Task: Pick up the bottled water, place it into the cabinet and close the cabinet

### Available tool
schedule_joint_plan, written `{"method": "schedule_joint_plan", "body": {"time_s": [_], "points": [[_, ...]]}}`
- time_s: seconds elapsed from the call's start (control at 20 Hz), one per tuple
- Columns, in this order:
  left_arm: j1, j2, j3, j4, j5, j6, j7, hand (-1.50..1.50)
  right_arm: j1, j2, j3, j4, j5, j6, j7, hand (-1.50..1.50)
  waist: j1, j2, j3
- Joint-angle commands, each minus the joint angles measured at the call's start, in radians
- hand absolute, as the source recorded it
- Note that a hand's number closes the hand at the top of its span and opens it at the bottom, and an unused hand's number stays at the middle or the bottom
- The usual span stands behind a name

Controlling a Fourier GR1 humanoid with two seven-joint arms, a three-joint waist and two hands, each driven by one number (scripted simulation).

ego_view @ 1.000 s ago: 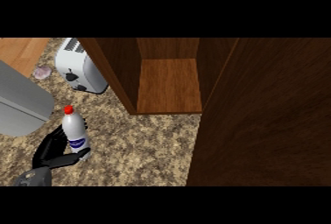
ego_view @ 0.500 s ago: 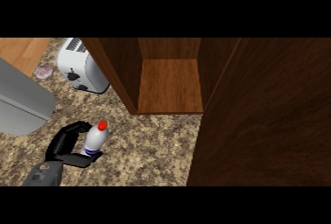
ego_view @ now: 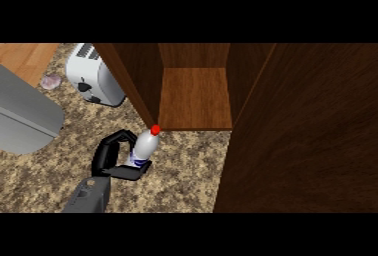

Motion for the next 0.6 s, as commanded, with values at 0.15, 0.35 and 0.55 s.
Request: {"method": "schedule_joint_plan", "body": {"time_s": [0.15,0.35,0.55], "points": [[-0.081,-0.046,-0.155,-0.096,0.227,0.075,0.140,1.50,-0.050,-0.003,-0.043,-0.041,0.033,-0.001,0.067,-1.50,0.002,0.000,0.000],[0.000,-0.047,-0.277,-0.267,0.340,0.086,0.258,1.50,0.053,-0.037,0.023,-0.118,0.084,-0.006,0.034,-1.50,0.001,-0.006,0.001],[-0.040,-0.047,-0.382,-0.378,0.427,0.201,0.375,1.50,0.080,-0.047,0.001,-0.115,0.050,-0.011,-0.002,-1.50,0.000,-0.002,0.001]]}}
